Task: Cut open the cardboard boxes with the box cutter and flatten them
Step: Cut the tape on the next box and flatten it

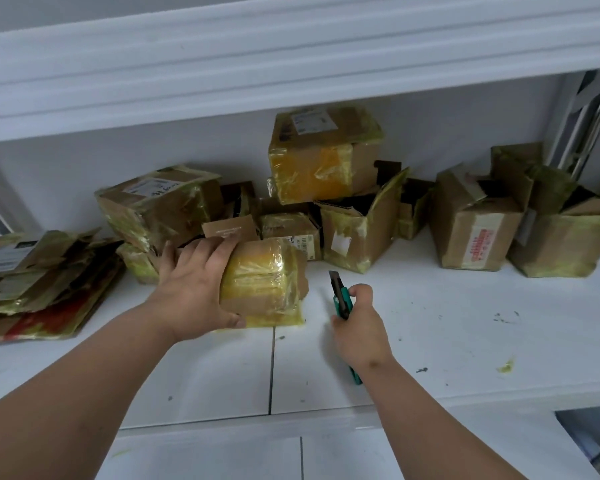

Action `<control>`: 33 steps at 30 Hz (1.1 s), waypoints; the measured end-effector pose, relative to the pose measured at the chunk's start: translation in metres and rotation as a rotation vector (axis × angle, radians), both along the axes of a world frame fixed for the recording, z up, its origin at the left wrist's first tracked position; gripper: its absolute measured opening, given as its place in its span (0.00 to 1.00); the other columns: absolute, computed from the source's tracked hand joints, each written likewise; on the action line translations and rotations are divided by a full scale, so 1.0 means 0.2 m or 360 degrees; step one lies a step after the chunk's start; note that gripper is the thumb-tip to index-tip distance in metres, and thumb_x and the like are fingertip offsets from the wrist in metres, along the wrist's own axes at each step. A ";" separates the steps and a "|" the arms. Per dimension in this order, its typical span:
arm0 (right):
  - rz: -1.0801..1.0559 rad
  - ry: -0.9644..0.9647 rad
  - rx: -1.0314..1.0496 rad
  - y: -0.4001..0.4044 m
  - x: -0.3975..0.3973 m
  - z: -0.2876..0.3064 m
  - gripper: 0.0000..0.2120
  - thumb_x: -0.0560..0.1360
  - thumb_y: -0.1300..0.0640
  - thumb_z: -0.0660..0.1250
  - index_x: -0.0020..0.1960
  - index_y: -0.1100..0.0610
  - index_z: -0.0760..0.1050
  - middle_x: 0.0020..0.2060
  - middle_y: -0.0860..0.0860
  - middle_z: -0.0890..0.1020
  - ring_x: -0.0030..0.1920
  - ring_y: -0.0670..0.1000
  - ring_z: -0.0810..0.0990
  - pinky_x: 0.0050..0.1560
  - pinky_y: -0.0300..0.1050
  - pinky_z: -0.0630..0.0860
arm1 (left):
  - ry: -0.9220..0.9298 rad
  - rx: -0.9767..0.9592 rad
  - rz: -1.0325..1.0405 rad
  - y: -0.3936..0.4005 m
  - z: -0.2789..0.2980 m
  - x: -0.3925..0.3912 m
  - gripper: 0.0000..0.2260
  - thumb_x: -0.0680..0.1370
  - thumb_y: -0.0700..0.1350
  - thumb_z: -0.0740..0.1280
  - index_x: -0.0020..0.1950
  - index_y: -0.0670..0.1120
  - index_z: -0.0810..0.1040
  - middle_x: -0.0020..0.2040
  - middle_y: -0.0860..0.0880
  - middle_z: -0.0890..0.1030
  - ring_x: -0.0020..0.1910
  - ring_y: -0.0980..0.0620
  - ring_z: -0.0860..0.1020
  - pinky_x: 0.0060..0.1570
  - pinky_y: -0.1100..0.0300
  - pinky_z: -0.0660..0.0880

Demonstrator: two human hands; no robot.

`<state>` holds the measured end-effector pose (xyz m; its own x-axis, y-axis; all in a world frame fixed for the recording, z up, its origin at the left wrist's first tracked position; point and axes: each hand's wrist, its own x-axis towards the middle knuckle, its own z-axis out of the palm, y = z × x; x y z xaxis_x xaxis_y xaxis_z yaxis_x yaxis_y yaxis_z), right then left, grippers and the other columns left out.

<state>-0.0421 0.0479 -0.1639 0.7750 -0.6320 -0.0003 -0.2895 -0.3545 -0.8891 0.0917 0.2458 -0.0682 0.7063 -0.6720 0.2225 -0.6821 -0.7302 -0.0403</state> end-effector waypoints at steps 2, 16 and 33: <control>-0.0023 -0.0085 0.0105 -0.01 -0.01 -0.01 0.12 0.82 0.59 0.58 0.58 0.47 0.57 0.39 0.49 0.76 0.36 0.50 0.75 0.35 0.43 0.70 | -0.0009 0.0045 0.0023 -0.01 -0.02 0.02 0.59 0.60 0.70 0.74 0.78 0.59 0.39 0.73 0.51 0.55 0.74 0.47 0.51 0.74 0.39 0.41; 0.0133 -0.0329 0.0082 0.03 -0.01 0.04 0.11 0.83 0.54 0.57 0.62 0.41 0.69 0.43 0.48 0.81 0.42 0.53 0.82 0.50 0.55 0.80 | 0.0123 0.0015 0.0157 -0.10 -0.07 0.05 0.46 0.64 0.69 0.72 0.75 0.63 0.51 0.75 0.54 0.62 0.75 0.47 0.57 0.74 0.38 0.46; 0.0251 -0.0231 -0.0133 0.04 0.09 0.08 0.19 0.82 0.55 0.58 0.71 0.44 0.71 0.50 0.48 0.83 0.42 0.50 0.81 0.40 0.43 0.79 | 0.0350 -0.0106 0.0076 -0.08 -0.07 0.14 0.32 0.68 0.79 0.49 0.70 0.72 0.61 0.73 0.60 0.65 0.73 0.49 0.61 0.69 0.41 0.55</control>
